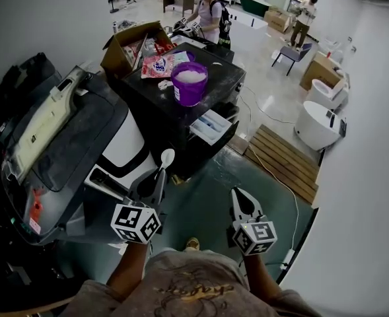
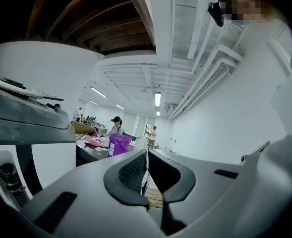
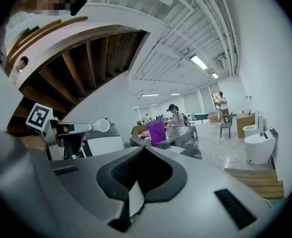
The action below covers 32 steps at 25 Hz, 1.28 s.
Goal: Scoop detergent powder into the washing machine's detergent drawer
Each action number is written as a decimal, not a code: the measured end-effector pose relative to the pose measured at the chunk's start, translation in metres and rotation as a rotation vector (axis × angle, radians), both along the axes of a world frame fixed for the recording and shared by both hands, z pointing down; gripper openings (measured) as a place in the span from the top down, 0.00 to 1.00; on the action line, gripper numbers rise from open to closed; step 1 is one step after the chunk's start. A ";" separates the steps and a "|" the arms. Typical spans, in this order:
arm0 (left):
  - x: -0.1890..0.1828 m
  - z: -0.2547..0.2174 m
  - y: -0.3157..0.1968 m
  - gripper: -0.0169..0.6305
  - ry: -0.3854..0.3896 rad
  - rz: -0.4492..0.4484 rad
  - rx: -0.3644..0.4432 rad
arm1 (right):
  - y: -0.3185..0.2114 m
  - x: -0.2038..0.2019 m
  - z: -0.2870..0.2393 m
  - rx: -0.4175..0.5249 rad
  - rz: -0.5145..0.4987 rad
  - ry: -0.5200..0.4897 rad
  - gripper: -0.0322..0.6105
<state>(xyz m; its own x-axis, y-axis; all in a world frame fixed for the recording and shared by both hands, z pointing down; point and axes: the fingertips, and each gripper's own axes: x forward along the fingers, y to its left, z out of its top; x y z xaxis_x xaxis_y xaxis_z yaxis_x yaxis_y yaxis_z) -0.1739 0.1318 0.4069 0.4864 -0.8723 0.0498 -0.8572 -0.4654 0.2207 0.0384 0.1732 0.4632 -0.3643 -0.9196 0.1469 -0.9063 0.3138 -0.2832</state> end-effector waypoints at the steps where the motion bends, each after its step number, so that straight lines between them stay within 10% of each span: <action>1: 0.003 -0.001 -0.009 0.94 0.001 -0.004 0.002 | -0.009 0.004 0.001 0.000 -0.001 -0.001 0.95; 32: 0.032 -0.002 -0.248 0.94 -0.008 -0.006 0.014 | -0.226 0.045 0.004 -0.006 0.033 -0.002 0.95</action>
